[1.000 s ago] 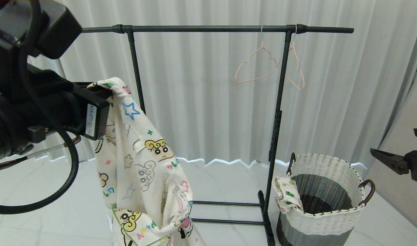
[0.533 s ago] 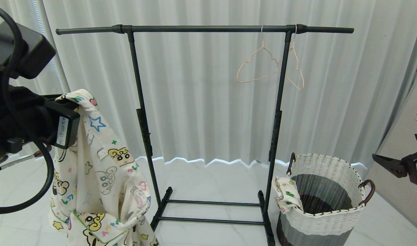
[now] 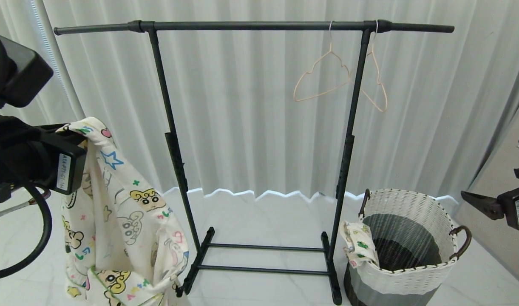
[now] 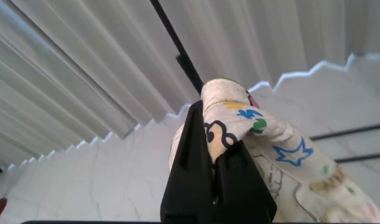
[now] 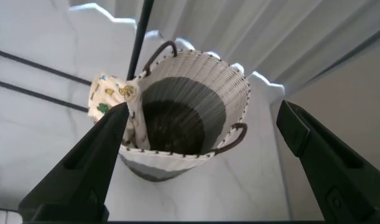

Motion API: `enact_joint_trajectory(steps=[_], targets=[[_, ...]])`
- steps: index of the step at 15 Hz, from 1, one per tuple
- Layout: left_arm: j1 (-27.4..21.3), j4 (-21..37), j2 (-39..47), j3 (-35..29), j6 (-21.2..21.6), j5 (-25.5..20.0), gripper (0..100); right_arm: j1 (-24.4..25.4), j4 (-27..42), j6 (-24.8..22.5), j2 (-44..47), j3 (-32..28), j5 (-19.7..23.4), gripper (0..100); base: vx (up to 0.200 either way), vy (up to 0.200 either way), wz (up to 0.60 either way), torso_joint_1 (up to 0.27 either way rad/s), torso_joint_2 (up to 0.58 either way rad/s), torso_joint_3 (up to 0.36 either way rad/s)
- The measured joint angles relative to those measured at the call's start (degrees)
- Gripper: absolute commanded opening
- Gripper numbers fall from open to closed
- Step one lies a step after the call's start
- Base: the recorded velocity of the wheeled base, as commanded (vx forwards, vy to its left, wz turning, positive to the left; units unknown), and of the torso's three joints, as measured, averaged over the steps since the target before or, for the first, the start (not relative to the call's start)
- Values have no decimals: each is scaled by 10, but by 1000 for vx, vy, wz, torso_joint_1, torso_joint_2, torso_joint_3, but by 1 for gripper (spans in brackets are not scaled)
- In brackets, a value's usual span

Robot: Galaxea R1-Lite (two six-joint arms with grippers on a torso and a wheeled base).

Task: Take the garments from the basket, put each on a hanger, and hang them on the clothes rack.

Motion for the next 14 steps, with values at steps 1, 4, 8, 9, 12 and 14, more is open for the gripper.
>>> enact_joint_trajectory(steps=[1, 4, 8, 9, 12, 14], targets=[[-1, -2, -1, -1, 0, 0, 0, 1, -1, 0, 0, -1, 1, 100, 0, 0, 0, 198, -735, -193], [-2, -1, -5, 0, 0, 0, 0, 0, -1, 0, -4, -1, 5, 100, 0, 0, 0, 142, -526, -240], [-2, -2, -6, -1, 1, 0, 0, 1, -2, 3, -6, 0, 7, 100, 0, 0, 0, 213, -498, -239], [-1, -2, -7, -1, 1, 0, 0, 1, -2, 7, -6, -1, 7, 100, 0, 0, 0, 364, -456, -256], [-1, -1, -6, 0, 1, 0, 0, 1, -2, 10, -5, -1, 7, 100, 0, 0, 0, 281, -487, -256], [-2, -1, -8, 0, 1, -5, 0, 3, -11, 10, -5, 0, 8, 100, 0, 0, 0, 256, -503, -256]])
